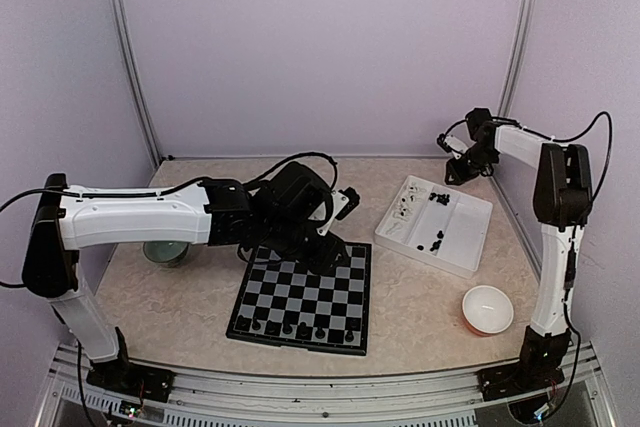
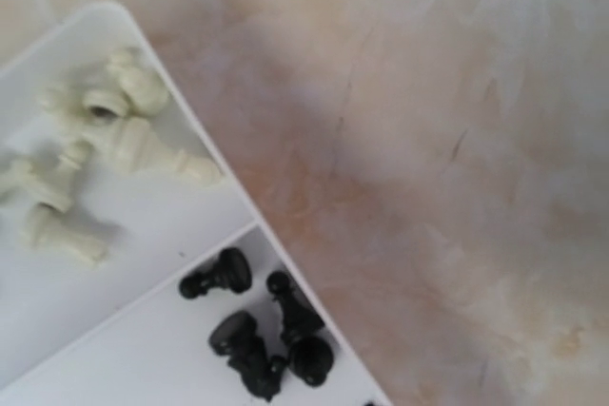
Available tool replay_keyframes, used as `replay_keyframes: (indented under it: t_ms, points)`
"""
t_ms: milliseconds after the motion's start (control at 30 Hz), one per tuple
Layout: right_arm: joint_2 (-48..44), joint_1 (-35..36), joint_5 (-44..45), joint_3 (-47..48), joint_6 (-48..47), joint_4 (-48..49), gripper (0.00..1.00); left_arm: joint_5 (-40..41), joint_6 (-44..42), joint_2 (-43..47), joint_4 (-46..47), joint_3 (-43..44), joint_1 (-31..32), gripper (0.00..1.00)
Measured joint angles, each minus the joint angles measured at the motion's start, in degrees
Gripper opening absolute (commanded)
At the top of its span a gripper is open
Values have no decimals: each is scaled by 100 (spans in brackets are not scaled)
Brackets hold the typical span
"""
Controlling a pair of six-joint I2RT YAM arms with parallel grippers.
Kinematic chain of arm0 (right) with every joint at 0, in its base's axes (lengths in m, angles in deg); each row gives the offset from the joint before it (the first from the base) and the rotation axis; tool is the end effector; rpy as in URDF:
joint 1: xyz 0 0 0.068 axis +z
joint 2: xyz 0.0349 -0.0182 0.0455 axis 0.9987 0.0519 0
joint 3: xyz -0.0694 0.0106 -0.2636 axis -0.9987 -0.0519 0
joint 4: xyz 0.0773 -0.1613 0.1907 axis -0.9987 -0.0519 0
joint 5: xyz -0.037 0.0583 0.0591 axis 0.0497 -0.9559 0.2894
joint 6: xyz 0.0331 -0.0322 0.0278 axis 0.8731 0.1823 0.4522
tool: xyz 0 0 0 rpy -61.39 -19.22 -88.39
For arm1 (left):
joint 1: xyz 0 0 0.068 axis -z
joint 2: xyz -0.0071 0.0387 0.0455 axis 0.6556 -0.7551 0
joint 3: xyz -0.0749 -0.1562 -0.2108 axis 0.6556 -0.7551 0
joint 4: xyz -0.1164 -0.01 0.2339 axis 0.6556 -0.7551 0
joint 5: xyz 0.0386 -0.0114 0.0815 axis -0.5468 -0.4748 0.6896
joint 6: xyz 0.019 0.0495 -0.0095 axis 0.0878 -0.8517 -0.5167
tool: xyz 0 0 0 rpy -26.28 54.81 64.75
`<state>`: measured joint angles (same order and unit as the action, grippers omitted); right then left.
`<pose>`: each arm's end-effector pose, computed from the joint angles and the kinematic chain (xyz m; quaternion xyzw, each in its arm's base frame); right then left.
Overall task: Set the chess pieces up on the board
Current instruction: Pick up the pawn from the storage box.
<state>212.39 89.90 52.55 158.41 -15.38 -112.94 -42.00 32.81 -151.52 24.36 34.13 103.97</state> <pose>0.4780 0.0298 0.2125 -0.1958 0.9431 0.0432 0.2652 0.1763 -0.3429 0.2713 0.3795 0.8480 -0.2137 0.3020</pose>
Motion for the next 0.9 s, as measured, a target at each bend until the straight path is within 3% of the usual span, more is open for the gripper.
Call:
replay_keyframes:
  t_ms: [900]
  points:
    - [555, 0, -72, 166, 7, -208, 24, -37, 0, -24, 0, -125, 0, 37]
